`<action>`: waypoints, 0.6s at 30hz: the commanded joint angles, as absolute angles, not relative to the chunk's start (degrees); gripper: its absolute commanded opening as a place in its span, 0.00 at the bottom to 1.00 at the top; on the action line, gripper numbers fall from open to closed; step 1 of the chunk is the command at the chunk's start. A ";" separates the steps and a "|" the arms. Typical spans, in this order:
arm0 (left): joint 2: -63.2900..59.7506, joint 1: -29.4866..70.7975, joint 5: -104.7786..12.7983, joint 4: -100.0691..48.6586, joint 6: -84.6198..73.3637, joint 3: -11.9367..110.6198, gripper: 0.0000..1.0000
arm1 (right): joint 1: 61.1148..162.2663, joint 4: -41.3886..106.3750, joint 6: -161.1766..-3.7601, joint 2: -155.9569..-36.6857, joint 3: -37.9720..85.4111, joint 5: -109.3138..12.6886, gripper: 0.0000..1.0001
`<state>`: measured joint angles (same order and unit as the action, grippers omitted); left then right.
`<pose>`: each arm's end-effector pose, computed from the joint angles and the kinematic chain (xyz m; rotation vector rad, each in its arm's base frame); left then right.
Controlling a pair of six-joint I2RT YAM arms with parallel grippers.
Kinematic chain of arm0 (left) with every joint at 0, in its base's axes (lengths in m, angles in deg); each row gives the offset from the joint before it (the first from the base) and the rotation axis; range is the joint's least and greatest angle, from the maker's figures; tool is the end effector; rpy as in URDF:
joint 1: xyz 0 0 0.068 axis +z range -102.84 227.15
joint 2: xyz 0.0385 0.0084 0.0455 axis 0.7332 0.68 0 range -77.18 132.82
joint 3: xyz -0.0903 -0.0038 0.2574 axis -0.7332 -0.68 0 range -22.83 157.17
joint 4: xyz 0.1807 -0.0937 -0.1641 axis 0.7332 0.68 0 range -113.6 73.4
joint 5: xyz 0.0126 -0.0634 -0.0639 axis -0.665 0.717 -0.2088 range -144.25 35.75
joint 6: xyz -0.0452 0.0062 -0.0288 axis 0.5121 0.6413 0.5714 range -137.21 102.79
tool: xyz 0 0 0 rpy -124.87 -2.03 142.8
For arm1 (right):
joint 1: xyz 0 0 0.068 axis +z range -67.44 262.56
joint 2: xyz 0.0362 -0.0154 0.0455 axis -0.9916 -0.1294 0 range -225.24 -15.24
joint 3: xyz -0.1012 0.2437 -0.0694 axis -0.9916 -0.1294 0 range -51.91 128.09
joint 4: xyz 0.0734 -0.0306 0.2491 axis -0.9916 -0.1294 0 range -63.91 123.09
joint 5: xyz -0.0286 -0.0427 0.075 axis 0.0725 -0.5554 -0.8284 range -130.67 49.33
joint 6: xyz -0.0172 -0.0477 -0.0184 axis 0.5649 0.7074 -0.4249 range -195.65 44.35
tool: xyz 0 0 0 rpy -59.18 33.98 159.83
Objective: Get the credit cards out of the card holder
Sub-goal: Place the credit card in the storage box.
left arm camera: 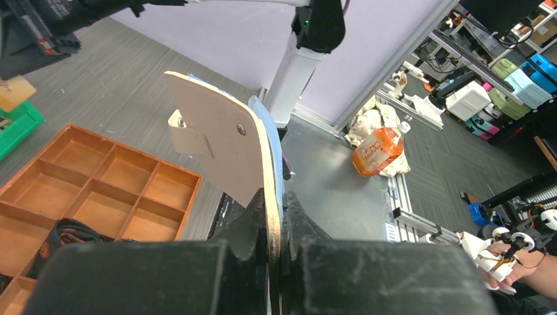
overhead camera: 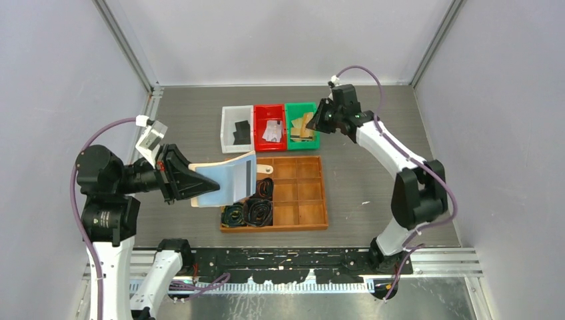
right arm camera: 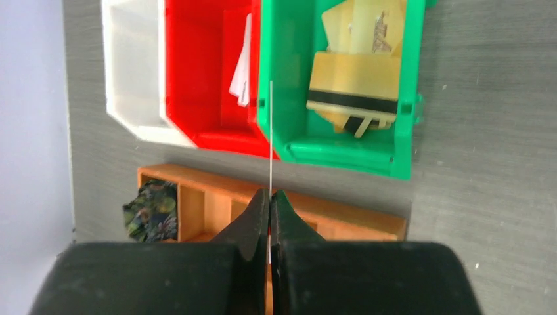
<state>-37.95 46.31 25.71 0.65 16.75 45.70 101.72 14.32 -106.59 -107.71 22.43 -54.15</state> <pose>0.0791 -0.0362 0.4597 0.7728 1.5893 -1.4684 0.3466 0.1292 0.2928 0.1006 2.2943 0.7306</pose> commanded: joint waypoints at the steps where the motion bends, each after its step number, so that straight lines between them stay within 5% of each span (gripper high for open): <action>1: -37.45 46.36 26.63 0.65 14.79 47.05 0.00 | 101.59 13.52 -101.36 -112.89 31.18 -50.57 0.01; 18: -36.23 46.36 26.65 1.22 14.75 47.92 0.00 | 101.61 9.59 -95.09 -134.03 48.12 -49.96 0.01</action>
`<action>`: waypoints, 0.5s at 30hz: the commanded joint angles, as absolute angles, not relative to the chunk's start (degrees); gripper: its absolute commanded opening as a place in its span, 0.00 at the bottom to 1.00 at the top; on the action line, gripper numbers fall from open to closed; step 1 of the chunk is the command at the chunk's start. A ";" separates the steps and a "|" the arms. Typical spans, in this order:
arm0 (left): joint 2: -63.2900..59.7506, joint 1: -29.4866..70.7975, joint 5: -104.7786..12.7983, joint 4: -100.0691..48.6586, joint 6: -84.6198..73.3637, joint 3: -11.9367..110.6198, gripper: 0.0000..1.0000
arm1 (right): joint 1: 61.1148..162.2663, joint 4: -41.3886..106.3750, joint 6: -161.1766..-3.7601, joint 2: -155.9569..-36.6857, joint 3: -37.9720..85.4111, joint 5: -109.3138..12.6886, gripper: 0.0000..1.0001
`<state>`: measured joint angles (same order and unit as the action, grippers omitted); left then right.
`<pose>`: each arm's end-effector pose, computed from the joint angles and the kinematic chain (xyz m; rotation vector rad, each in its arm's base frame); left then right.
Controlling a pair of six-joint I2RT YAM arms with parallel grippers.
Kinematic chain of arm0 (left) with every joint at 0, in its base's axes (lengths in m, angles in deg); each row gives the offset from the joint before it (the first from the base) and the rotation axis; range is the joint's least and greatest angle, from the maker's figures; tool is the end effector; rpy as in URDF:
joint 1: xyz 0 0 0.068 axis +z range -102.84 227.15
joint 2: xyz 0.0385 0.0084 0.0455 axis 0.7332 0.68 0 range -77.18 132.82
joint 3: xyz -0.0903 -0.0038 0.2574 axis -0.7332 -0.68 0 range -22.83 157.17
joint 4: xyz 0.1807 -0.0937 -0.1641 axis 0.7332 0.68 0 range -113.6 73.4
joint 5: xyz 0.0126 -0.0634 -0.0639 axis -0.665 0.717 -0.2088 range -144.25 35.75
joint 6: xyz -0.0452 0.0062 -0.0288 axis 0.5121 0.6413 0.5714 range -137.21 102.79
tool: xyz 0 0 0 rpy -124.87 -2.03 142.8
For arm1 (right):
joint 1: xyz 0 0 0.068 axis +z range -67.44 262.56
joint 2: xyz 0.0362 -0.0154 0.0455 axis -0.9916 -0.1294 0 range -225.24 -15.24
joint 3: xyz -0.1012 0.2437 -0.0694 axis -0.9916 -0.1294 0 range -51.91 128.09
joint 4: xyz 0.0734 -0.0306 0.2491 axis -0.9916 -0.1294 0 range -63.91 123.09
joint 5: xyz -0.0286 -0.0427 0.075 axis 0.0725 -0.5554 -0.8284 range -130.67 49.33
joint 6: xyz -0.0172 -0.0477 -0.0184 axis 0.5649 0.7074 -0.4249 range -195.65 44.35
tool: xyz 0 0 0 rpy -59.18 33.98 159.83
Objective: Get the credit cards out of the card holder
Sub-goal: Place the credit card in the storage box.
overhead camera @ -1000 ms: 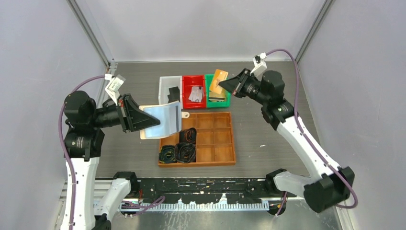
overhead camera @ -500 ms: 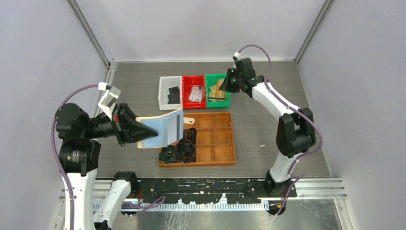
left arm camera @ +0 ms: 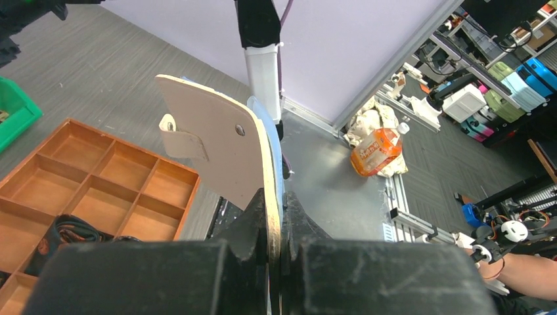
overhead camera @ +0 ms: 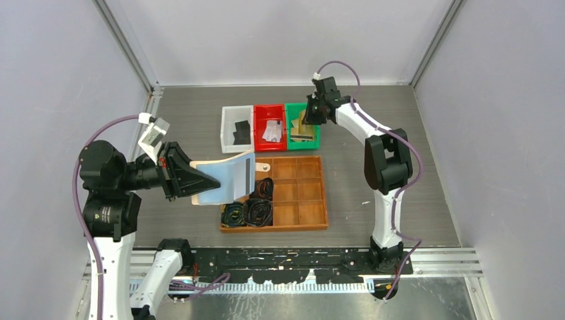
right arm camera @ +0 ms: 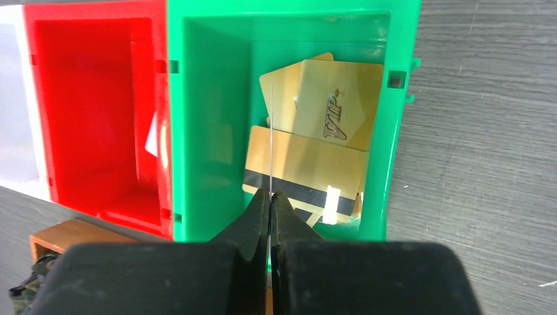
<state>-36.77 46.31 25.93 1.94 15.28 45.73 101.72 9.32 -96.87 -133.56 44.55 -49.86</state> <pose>0.0861 -0.0363 0.4567 0.7681 1.6058 -1.4779 0.4434 0.1601 0.2323 -0.0358 2.4178 0.5225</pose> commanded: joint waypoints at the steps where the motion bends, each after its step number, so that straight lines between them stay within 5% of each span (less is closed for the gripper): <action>1: -36.10 46.36 26.62 1.22 14.76 48.01 0.00 | 101.61 10.01 -95.00 -134.35 48.11 -50.17 0.01; 7: -35.60 46.37 26.68 1.33 14.85 48.52 0.00 | 101.84 11.39 -96.03 -136.46 48.80 -50.82 0.04; 15: -35.08 46.36 26.89 1.61 14.88 49.41 0.00 | 102.78 12.10 -94.47 -133.48 47.68 -44.72 0.28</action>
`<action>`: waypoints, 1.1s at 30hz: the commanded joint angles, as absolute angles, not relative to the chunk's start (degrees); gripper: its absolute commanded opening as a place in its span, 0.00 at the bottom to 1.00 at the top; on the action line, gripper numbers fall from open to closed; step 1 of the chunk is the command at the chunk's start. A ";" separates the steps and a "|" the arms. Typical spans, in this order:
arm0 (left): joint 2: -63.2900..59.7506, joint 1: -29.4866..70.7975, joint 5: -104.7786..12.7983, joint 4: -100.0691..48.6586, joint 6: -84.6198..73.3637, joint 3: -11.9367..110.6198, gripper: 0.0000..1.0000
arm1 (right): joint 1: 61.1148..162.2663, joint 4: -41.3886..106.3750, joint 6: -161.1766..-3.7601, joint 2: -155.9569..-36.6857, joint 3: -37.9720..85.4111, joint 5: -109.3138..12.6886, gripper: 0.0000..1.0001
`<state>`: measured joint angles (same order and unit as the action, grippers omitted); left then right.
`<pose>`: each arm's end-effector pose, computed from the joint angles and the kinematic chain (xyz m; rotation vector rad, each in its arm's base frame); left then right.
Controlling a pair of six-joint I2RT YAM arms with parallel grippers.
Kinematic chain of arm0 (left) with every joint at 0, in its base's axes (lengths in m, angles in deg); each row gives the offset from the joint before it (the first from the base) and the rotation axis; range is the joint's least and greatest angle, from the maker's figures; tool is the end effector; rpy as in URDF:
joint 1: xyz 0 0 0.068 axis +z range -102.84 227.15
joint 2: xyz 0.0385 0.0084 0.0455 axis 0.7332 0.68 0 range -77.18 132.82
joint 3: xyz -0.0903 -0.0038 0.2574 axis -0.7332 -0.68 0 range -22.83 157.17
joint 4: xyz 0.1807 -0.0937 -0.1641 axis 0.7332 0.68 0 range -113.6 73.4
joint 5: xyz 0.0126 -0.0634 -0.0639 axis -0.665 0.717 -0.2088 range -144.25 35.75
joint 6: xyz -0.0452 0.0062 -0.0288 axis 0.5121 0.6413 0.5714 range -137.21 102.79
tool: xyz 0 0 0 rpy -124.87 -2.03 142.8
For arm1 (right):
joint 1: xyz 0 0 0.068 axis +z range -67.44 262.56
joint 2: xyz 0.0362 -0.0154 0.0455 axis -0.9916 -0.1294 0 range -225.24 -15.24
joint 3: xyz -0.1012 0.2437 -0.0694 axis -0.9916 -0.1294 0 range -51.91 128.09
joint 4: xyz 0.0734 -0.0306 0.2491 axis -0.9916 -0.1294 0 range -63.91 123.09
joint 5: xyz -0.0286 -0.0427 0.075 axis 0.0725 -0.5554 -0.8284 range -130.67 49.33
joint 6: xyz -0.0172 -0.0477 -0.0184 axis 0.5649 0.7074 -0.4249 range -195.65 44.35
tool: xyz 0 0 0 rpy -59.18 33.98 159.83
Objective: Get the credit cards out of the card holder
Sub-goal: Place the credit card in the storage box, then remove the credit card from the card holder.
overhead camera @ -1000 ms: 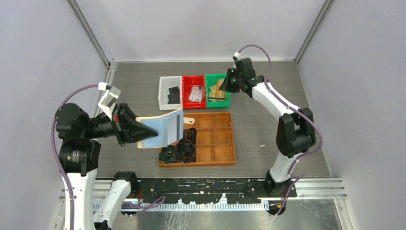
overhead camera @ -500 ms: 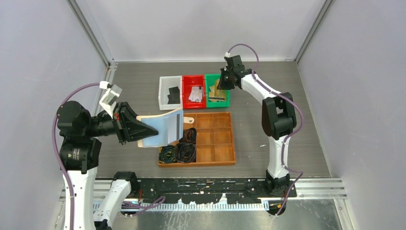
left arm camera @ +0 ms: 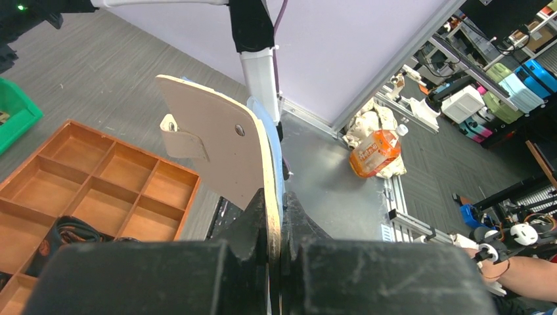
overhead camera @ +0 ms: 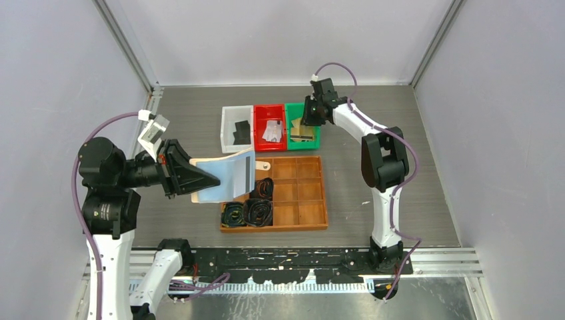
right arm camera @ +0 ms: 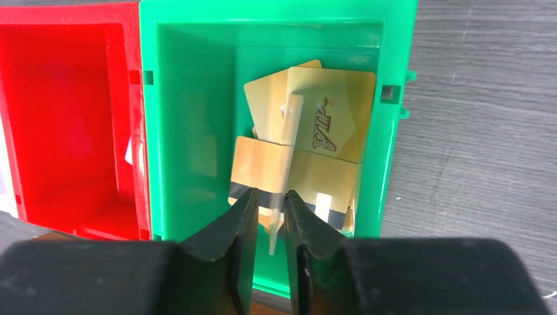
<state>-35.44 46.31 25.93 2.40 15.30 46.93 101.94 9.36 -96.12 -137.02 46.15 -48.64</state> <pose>0.0906 -0.0364 0.4601 0.7614 1.6138 -1.4842 0.4525 0.1644 0.2138 -0.0431 2.4458 0.4847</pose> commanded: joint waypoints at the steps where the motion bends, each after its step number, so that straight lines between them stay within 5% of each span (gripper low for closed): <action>1: -35.08 46.36 26.95 1.56 14.87 49.42 0.00 | 102.95 12.00 -94.03 -132.79 47.52 -43.81 0.32; 11: -35.37 46.37 26.78 1.48 15.45 49.93 0.00 | 105.19 11.09 -91.70 -119.55 46.35 -38.61 0.42; 23: -37.59 46.36 30.55 2.74 11.49 46.53 0.00 | 107.99 31.52 -98.28 -87.74 32.26 -91.75 0.80; 33: -37.84 46.36 36.02 1.30 5.19 39.51 0.00 | 127.43 14.53 -79.92 -88.15 39.72 -95.29 0.84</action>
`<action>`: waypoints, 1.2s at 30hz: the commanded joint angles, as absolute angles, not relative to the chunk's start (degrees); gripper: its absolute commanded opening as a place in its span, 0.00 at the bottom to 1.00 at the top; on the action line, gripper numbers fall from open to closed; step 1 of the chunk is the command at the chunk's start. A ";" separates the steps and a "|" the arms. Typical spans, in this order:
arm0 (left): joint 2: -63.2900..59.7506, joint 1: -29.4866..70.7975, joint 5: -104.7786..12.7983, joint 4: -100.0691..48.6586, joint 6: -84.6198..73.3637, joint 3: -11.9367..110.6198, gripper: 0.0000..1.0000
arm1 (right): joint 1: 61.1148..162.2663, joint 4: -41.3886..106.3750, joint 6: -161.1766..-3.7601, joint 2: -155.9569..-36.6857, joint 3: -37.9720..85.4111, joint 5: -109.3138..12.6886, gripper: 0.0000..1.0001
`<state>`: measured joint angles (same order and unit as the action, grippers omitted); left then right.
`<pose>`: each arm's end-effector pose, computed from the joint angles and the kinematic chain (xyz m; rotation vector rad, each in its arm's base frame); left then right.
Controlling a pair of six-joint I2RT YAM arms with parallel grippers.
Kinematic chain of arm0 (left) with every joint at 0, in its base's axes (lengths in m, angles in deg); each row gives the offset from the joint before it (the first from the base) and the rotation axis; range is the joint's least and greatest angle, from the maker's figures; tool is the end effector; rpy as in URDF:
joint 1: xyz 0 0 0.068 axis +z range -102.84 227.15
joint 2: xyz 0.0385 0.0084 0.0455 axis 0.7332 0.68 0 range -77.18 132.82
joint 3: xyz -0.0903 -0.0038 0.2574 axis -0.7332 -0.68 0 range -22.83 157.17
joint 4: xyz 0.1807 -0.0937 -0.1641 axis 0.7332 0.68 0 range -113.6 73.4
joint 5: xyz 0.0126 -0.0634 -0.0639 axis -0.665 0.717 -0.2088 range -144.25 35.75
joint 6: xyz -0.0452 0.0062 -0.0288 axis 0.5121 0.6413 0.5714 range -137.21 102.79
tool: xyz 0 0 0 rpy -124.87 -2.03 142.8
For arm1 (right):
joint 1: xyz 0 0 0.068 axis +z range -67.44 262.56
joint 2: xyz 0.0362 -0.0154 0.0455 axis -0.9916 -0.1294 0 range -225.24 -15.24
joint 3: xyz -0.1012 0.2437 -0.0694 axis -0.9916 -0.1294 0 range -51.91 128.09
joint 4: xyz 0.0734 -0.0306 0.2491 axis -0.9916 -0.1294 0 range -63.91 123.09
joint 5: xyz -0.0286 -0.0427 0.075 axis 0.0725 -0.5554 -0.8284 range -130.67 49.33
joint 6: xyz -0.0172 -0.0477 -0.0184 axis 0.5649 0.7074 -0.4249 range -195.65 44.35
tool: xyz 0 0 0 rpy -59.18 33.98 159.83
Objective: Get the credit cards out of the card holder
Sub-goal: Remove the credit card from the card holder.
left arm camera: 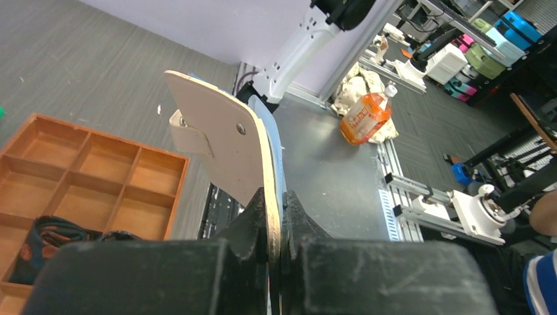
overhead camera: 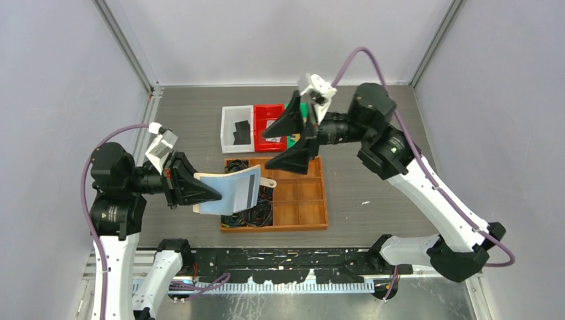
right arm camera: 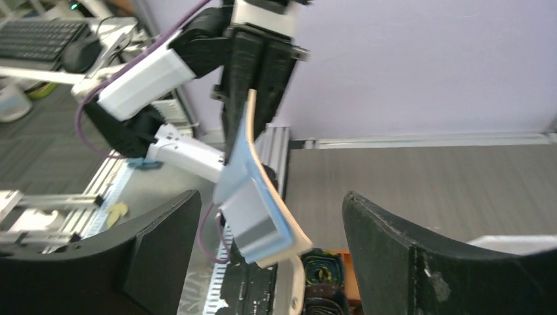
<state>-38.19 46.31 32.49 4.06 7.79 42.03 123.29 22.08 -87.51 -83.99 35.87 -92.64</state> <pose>0.0845 -0.0368 0.4381 0.9134 1.5567 -1.5141 0.1570 0.1722 0.5096 -1.1395 1.1913 1.3612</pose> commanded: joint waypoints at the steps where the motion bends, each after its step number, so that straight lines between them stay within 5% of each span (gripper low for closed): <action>1: -37.34 46.36 36.13 0.40 5.55 38.76 0.00 | 128.49 12.83 -78.97 -89.09 40.38 -95.07 0.84; 7: -33.60 46.36 32.20 0.66 7.58 38.77 0.00 | 132.58 8.20 -77.04 -95.33 43.50 -91.71 0.84; 14: -28.29 43.69 12.84 41.88 -25.12 48.90 0.00 | 132.79 10.36 -77.62 -98.51 43.78 -87.80 0.84; 19: -26.68 40.60 9.49 61.20 -49.10 51.81 0.02 | 132.85 9.09 -77.25 -101.66 45.46 -89.46 0.82; 36: -25.99 36.68 9.22 63.32 -54.06 55.52 0.00 | 140.61 11.68 -79.59 -105.45 42.48 -93.25 0.58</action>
